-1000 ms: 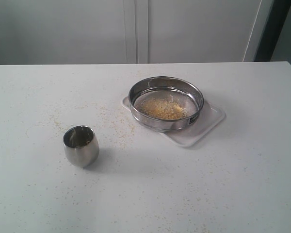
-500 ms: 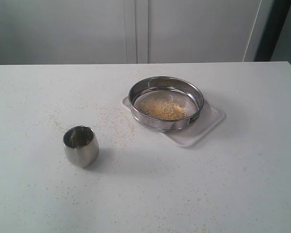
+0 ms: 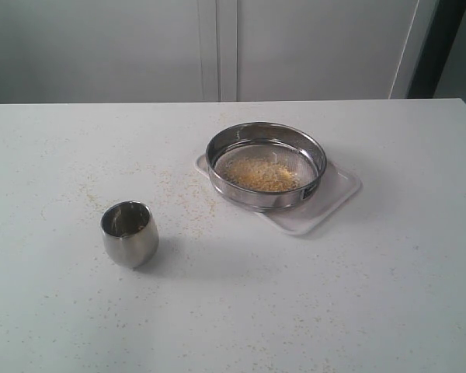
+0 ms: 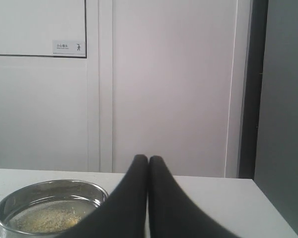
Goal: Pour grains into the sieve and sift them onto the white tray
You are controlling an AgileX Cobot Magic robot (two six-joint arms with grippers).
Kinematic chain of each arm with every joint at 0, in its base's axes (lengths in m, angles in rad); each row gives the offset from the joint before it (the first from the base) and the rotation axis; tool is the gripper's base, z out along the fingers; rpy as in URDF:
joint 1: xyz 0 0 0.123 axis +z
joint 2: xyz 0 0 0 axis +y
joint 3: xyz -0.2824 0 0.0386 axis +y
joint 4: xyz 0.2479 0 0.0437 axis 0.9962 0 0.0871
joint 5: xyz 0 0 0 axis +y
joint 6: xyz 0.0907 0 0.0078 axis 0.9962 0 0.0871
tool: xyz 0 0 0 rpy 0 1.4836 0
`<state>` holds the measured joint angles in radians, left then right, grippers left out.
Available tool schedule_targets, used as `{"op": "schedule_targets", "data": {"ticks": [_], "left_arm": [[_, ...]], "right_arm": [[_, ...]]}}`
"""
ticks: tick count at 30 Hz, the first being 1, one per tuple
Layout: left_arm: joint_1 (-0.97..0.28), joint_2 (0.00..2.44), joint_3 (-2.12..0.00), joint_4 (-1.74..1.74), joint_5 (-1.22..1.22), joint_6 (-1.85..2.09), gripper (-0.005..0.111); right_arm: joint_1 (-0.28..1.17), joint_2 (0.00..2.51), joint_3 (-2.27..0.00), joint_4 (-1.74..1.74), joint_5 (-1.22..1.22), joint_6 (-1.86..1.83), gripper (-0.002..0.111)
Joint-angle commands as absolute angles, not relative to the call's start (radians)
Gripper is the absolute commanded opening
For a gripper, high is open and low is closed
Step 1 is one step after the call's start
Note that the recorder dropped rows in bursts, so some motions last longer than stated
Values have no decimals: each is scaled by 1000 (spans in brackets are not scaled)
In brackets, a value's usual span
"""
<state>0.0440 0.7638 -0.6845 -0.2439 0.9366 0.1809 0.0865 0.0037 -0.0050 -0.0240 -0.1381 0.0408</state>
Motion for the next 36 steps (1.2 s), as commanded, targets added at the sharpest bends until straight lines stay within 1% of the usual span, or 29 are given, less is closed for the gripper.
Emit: {"op": "schedule_targets", "data": {"ticks": [1, 7, 11, 22, 32, 36], "left_arm": [[46, 756, -677, -254, 951, 184, 0], [46, 756, -677, -254, 951, 184, 0], [46, 756, -677, -254, 951, 184, 0], [46, 756, -677, -254, 951, 184, 0], [46, 756, -677, -254, 951, 184, 0], [46, 756, -677, -254, 951, 184, 0]], "right_arm": [[79, 0, 0, -27, -157, 58, 0], [79, 2, -70, -23, -50, 58, 0], [79, 85, -163, -23, 52, 58, 0], [79, 454, -455, -15, 292, 105, 0], [79, 819, -687, 11, 353, 117, 0], [79, 967, -797, 25, 440, 117, 0]]}}
